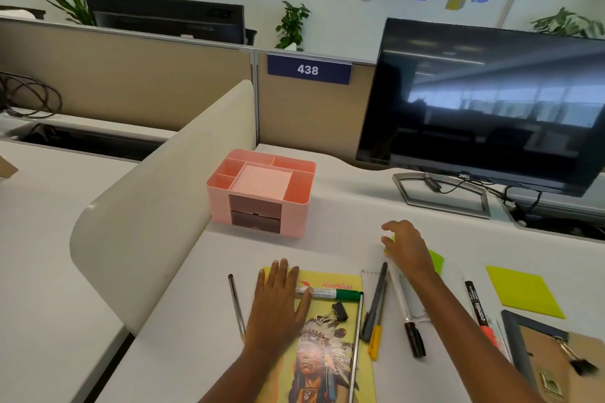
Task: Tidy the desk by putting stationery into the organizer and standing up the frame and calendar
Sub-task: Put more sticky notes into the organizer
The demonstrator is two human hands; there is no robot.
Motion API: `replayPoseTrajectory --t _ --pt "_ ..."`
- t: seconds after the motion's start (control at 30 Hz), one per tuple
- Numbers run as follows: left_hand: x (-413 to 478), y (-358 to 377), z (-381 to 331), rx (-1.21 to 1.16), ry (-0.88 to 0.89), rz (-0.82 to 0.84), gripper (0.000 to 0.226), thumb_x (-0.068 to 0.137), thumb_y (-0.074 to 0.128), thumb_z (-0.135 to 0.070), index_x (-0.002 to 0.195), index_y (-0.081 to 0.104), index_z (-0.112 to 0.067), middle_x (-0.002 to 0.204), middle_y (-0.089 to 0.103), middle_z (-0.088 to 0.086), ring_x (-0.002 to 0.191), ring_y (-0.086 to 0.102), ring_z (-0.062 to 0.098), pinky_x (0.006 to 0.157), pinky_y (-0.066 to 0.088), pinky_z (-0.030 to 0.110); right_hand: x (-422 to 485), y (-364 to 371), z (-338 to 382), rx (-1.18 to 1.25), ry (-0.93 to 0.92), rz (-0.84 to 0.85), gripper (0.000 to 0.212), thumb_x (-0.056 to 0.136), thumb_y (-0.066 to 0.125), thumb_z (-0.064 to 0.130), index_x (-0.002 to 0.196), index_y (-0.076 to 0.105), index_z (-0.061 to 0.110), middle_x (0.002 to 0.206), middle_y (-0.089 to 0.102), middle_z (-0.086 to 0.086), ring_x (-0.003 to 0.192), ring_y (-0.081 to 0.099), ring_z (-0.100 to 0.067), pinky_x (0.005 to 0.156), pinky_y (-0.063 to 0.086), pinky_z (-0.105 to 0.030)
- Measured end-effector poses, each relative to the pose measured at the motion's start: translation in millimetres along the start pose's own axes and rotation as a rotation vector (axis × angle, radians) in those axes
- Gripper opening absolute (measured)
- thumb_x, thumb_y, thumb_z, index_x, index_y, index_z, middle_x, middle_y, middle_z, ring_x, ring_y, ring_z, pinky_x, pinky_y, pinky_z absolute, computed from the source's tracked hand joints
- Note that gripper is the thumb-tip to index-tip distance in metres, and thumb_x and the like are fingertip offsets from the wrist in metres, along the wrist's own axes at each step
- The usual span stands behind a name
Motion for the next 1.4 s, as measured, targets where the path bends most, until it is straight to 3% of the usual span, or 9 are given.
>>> replayPoseTrajectory --t 0.13,0.23,0.6,0.77,0.97,1.1,1.17,1.27,1.4 --pt "-2 0 0 -0.022 -0.008 -0.007 0.07 0.097 0.008 -0.049 0.109 0.066 -0.012 0.116 0.066 0.012 0.108 0.062 0.03 0.093 0.034 0.046 -7 -11 -37 -0.118 0.106 0.163 0.054 0.079 0.068 0.032 0.123 0.05 0.004 0.125 0.049 -0.022 0.115 0.049 -0.037 0.093 0.042 -0.041" --pt "-2 -2 -1 -0.018 -0.02 0.004 0.069 0.097 0.009 -0.048 0.108 0.066 -0.013 0.114 0.067 0.011 0.106 0.063 0.029 0.092 0.035 0.044 -9 -14 -50 -0.211 0.131 0.249 0.061 0.079 0.066 0.04 0.125 0.047 0.005 0.124 0.05 -0.023 0.113 0.051 -0.037 0.091 0.044 -0.04" --pt "-1 2 0 -0.077 -0.013 -0.011 0.075 0.095 0.006 -0.054 0.114 0.063 -0.01 0.122 0.062 0.014 0.114 0.057 0.034 0.097 0.027 0.047 -7 -19 -50 -0.575 -0.044 0.276 0.034 0.092 0.043 0.021 0.12 0.047 0.004 0.123 0.053 -0.021 0.11 0.054 -0.035 0.088 0.044 -0.037" --pt "-1 2 0 -0.111 -0.015 0.033 0.078 0.093 0.004 -0.057 0.117 0.062 -0.011 0.126 0.06 0.013 0.118 0.054 0.033 0.1 0.024 0.046 -7 -26 -44 -0.594 -0.05 0.16 0.034 0.091 0.035 0.005 0.122 0.046 0.002 0.116 0.058 -0.021 0.104 0.058 -0.036 0.082 0.047 -0.037" --pt "1 -2 -2 -0.109 0.024 0.056 0.081 0.091 0.002 -0.06 0.12 0.06 -0.012 0.13 0.056 0.013 0.121 0.051 0.033 0.102 0.021 0.044 -2 -48 -1 -0.257 -0.228 -0.153 0.019 0.091 0.042 0.008 0.101 0.055 0.0 0.095 0.065 -0.024 0.082 0.061 -0.039 0.06 0.036 -0.031" --pt "0 0 -2 -0.115 0.054 0.025 0.087 0.077 -0.005 -0.063 0.142 0.034 -0.018 0.152 0.025 0.005 0.142 0.016 0.023 0.109 -0.006 0.029 7 -59 65 -0.114 -0.408 -0.266 0.022 0.093 0.044 0.011 0.107 0.057 0.002 0.104 0.065 -0.024 0.09 0.061 -0.037 0.063 0.043 -0.032" --pt "0 -5 -4 -0.097 0.036 0.055 0.076 0.082 0.007 -0.056 0.137 0.043 -0.017 0.147 0.036 0.008 0.138 0.027 0.026 0.109 0.002 0.033 16 -62 98 -0.082 -0.483 -0.283 0.023 0.091 0.045 0.009 0.11 0.057 0.003 0.107 0.064 -0.022 0.094 0.06 -0.038 0.07 0.047 -0.037" --pt "-1 -5 -6 -0.051 0.031 0.071 0.05 0.087 0.032 -0.045 0.111 0.064 -0.015 0.119 0.065 0.01 0.111 0.06 0.028 0.097 0.03 0.041 31 -62 135 -0.107 -0.545 -0.272 0.027 0.088 0.048 0.006 0.113 0.057 0.006 0.111 0.063 -0.019 0.097 0.058 -0.037 0.073 0.048 -0.038" --pt "3 -6 4 -0.049 0.01 0.05 0.056 0.097 0.014 -0.045 0.106 0.063 -0.021 0.112 0.068 0.004 0.105 0.064 0.023 0.093 0.041 0.039 45 -43 180 -0.212 -0.6 -0.156 0.027 0.09 0.048 0.01 0.115 0.054 0.003 0.115 0.06 -0.02 0.099 0.057 -0.036 0.067 0.037 -0.031"
Point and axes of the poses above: each hand's wrist, its own x-axis towards the middle knuckle, its own y-axis out of the palm, z = x × y, the point moved 1 cm from there along x, towards the middle knuckle
